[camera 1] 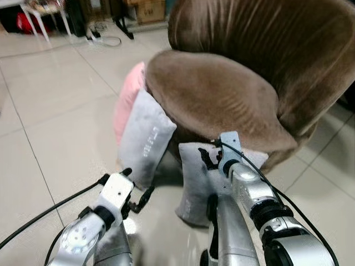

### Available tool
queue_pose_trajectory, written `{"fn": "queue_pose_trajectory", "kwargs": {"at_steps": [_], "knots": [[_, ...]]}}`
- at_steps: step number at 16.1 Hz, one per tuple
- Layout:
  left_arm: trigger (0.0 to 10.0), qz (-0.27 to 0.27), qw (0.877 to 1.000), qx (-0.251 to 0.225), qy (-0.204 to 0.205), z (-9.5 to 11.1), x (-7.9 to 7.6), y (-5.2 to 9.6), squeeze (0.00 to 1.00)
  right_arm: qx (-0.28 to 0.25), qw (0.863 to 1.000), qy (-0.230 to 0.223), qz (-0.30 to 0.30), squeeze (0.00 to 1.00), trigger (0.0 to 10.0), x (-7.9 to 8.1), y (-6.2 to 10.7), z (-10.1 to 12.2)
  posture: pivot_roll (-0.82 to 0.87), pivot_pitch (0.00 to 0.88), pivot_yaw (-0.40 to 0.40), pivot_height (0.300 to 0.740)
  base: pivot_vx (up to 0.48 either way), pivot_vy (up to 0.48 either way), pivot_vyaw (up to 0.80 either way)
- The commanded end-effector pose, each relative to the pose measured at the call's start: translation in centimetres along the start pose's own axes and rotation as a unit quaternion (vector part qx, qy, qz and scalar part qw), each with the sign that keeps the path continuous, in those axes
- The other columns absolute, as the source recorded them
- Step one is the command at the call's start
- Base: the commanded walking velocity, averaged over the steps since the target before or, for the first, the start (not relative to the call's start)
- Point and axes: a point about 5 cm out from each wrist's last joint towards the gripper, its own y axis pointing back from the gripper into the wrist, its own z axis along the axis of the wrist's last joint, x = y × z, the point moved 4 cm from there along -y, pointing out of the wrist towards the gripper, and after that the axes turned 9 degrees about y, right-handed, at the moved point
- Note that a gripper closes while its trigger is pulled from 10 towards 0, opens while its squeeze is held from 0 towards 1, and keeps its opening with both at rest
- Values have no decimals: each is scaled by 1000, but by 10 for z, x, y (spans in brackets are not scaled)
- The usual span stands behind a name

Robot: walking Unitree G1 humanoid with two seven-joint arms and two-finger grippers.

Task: Move the pillow to the sofa from floor

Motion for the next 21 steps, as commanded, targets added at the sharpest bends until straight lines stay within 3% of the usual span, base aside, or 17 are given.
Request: {"fn": "queue_pose_trajectory", "kwargs": {"at_steps": [1, 7, 9, 10, 11, 12, 13, 14, 17, 21], "knots": [[10000, -8, 1000, -4, 1, 5, -2, 4, 0, 2, 1000, -6, -21, 0, 10000, -8, -1, 1, 72, 179, -83, 482, 0, 0, 0], [10000, -23, 1000, 4, -14, 14, -3, 22, 0, 23, 993, -16, -118, 0, 10000, -23, -2, -5, 94, 256, -58, 482, 0, 0, 0], [10000, -36, 999, 17, -12, 12, -8, 27, 0, 43, 991, 54, -113, 0, 10000, -17, -1, -12, 94, 260, -59, 482, 0, 0, 0], [10000, -46, 999, 23, -8, 11, -12, 29, 0, 46, 992, 47, -107, 0, 8353, -13, -1, -15, 95, 259, -60, 482, 0, 0, 0], [10000, -50, 998, 25, -7, 10, -13, 29, 0, 46, 992, 42, -106, 0, 6039, -12, -2, -16, 94, 259, -62, 482, 0, 0, 0], [10000, -53, 998, 27, -7, 10, -15, 30, 0, 45, 993, 35, -101, 0, 2275, -9, -2, -16, 92, 260, -63, 482, 0, 0, 0], [10000, -54, 998, 29, -7, 10, -16, 31, 0, 41, 994, 27, -98, 0, 510, -6, -3, -15, 89, 263, -65, 482, 0, 0, 0], [10000, -54, 998, 30, -7, 10, -17, 31, 0, 41, 994, 33, -99, 0, 0, -6, -3, -14, 88, 262, -67, 482, 0, 0, 0], [10000, -53, 998, 32, -6, 10, -18, 31, 0, 38, 994, 47, -92, 0, 0, -3, -4, -12, 89, 259, -73, 482, 0, 0, 0], [10000, -51, 998, 33, -3, 9, -19, 31, 0, 39, 993, 29, -103, 0, 0, -4, -3, -13, 86, 260, -78, 482, 0, 0, 0]]}}
